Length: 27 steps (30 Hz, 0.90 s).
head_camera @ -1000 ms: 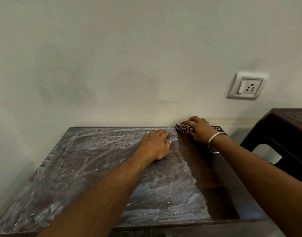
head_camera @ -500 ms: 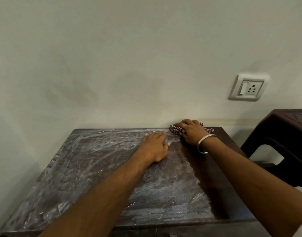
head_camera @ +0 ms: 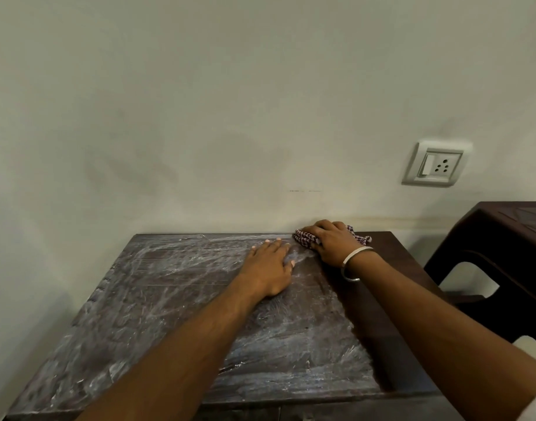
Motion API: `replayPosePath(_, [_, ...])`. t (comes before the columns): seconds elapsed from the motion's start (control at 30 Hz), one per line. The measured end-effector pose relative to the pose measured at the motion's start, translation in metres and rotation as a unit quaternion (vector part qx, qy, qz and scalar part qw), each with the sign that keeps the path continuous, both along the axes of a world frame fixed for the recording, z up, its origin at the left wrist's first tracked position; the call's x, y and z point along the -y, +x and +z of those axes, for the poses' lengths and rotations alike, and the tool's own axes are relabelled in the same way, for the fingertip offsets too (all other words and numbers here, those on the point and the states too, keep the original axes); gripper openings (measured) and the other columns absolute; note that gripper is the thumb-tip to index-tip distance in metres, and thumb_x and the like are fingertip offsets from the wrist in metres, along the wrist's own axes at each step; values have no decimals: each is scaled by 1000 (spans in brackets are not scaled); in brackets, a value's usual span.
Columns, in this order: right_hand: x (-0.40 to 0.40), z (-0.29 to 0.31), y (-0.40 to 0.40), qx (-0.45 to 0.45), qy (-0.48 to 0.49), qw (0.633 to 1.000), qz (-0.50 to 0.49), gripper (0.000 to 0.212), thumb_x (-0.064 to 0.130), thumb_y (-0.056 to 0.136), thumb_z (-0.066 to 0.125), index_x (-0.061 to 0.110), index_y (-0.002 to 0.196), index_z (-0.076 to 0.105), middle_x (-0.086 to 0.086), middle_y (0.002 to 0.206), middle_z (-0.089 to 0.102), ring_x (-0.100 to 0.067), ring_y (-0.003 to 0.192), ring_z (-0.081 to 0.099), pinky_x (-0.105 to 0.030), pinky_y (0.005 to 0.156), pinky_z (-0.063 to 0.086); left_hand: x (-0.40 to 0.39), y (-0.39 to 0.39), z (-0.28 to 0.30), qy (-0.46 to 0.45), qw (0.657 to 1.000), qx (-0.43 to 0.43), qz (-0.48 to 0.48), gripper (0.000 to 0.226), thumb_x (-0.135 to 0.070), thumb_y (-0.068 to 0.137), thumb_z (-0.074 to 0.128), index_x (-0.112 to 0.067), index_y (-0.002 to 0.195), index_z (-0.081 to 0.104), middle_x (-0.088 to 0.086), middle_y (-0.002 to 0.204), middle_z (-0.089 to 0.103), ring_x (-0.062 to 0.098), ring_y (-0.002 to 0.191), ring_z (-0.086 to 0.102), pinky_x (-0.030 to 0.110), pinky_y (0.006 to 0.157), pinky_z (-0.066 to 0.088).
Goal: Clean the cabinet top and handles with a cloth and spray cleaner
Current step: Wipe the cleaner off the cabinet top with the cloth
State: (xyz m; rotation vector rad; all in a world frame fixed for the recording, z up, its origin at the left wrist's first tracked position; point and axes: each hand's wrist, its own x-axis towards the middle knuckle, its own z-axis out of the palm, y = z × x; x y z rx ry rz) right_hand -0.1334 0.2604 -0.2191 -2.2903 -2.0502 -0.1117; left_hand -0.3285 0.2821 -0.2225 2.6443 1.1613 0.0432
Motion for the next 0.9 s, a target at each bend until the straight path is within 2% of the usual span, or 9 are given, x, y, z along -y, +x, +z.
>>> replayPosePath(0.13, [-6,-6,-13,-3,8,1000,12,46,31,97,42,29,143,36,-4,142,39,-34,126,38,-40,109,30,1,-2,0,2,1000,1,4,58,-42,104,26,-20,156,13,1,164,5,22,151,4,44,122,3])
replayPosePath(0.37, [11,-5,-9,5,30,998,48,46,28,98,42,24,143,36,-5,143,38,-29,129,36,-32,110,17,4,-6,1,1,1000,7,8,59,-42,103,26,-19,156,13,1,164,6,22,151,4,45,122,2])
replayPosePath(0.57, [2,-7,-16,-5,13,1000,15,46,31,97,42,29,143,36,-4,143,39,-33,128,36,-39,111,26,7,-9,-1,-1,1000,4,9,59,-42,104,25,-19,156,12,1,164,5,21,151,3,45,122,1])
replayPosePath(0.73, [17,-6,-24,-2,36,998,59,46,27,97,43,25,143,38,-6,142,40,-32,127,37,-35,110,22,8,-10,-1,3,1000,4,13,58,-41,104,25,-19,156,12,1,164,5,22,151,3,45,122,2])
replayPosePath(0.9, [20,-3,-19,-10,17,999,45,47,29,98,44,24,144,36,-5,144,37,-31,129,35,-34,111,20,12,-16,-1,-1,1000,6,10,58,-41,104,24,-19,156,12,0,164,4,21,151,2,45,122,2])
